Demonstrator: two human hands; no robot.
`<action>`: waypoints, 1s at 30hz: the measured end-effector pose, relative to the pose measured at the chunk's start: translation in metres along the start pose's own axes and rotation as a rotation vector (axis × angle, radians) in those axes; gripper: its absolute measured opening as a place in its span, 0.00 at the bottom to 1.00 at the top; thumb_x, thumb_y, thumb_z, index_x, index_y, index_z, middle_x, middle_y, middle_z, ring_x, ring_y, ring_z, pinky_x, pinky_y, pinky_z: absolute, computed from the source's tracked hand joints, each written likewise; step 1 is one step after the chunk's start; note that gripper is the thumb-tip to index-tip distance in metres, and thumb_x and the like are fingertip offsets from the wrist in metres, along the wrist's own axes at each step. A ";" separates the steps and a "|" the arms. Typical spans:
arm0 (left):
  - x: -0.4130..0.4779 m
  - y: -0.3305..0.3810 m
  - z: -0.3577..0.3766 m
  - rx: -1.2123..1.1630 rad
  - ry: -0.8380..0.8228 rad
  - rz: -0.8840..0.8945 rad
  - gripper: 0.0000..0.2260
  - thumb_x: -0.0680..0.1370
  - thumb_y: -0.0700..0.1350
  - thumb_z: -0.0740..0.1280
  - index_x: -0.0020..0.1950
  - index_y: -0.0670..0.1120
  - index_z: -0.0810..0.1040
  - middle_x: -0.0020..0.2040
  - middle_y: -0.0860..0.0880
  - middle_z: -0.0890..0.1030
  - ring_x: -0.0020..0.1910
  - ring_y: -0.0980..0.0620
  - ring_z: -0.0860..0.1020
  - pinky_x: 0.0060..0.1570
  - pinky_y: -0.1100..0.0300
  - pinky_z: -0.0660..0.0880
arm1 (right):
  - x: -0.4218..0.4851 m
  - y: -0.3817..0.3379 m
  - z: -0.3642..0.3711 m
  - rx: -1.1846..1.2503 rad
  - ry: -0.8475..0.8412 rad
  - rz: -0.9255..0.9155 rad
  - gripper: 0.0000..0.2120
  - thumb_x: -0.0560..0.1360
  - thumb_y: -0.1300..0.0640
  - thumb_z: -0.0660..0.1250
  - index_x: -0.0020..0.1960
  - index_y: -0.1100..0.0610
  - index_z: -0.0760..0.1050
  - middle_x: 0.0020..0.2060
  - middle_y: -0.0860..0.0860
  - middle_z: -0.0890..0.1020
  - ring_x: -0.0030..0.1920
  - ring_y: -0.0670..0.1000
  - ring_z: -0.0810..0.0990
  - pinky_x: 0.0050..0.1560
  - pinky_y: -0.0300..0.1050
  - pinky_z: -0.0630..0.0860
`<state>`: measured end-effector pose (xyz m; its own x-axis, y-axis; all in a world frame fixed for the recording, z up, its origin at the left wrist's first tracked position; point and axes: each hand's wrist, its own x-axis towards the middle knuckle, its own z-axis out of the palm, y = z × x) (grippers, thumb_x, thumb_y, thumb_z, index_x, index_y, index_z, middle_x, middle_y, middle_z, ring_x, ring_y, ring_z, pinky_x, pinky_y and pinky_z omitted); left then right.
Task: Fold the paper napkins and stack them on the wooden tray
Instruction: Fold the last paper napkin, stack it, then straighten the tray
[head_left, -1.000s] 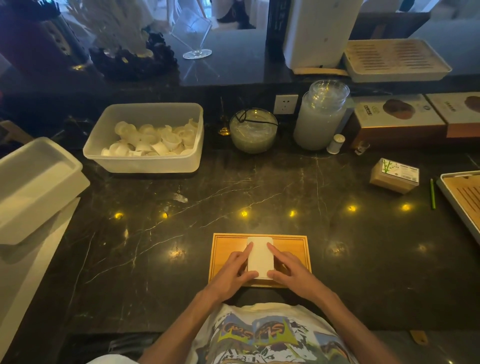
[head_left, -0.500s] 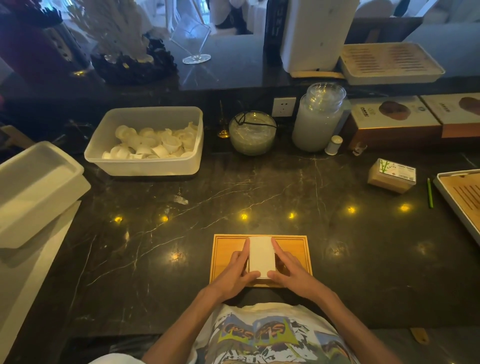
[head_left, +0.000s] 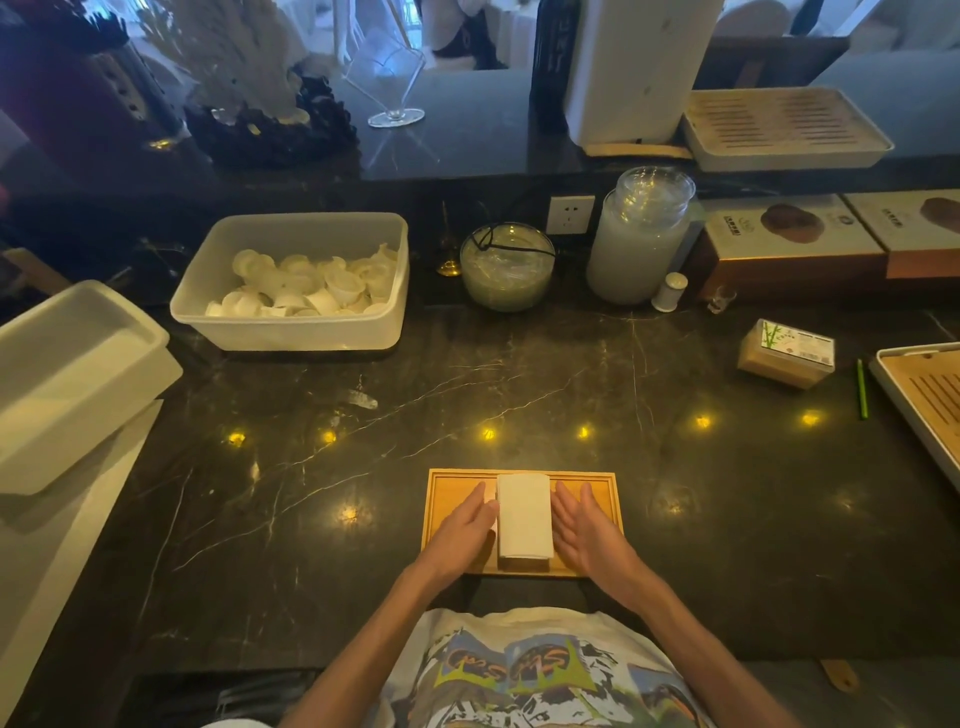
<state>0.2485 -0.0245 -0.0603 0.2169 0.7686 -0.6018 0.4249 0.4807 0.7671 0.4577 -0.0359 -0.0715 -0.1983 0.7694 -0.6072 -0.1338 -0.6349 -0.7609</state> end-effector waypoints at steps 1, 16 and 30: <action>0.000 -0.001 -0.001 -0.005 -0.011 0.005 0.26 0.86 0.55 0.53 0.82 0.48 0.53 0.82 0.50 0.58 0.81 0.47 0.57 0.78 0.50 0.55 | 0.000 0.000 0.000 0.084 -0.042 0.050 0.32 0.81 0.37 0.44 0.81 0.50 0.49 0.81 0.49 0.56 0.80 0.53 0.55 0.80 0.52 0.51; -0.006 -0.033 -0.024 0.192 0.437 -0.164 0.20 0.82 0.44 0.65 0.74 0.42 0.70 0.70 0.41 0.71 0.71 0.42 0.70 0.70 0.44 0.71 | -0.007 0.017 -0.053 -0.542 0.543 -0.077 0.21 0.83 0.51 0.61 0.74 0.57 0.69 0.68 0.57 0.70 0.62 0.53 0.74 0.65 0.53 0.73; 0.089 0.038 -0.084 0.126 0.431 -0.102 0.18 0.81 0.43 0.66 0.70 0.41 0.75 0.67 0.39 0.75 0.66 0.41 0.75 0.70 0.43 0.71 | 0.090 -0.077 -0.058 -0.354 0.411 -0.075 0.18 0.85 0.49 0.53 0.65 0.54 0.76 0.64 0.60 0.74 0.63 0.58 0.75 0.70 0.64 0.69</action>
<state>0.2104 0.0977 -0.0659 -0.2053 0.8384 -0.5049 0.5347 0.5282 0.6597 0.5064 0.0860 -0.0809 0.2041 0.8208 -0.5335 0.2162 -0.5693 -0.7932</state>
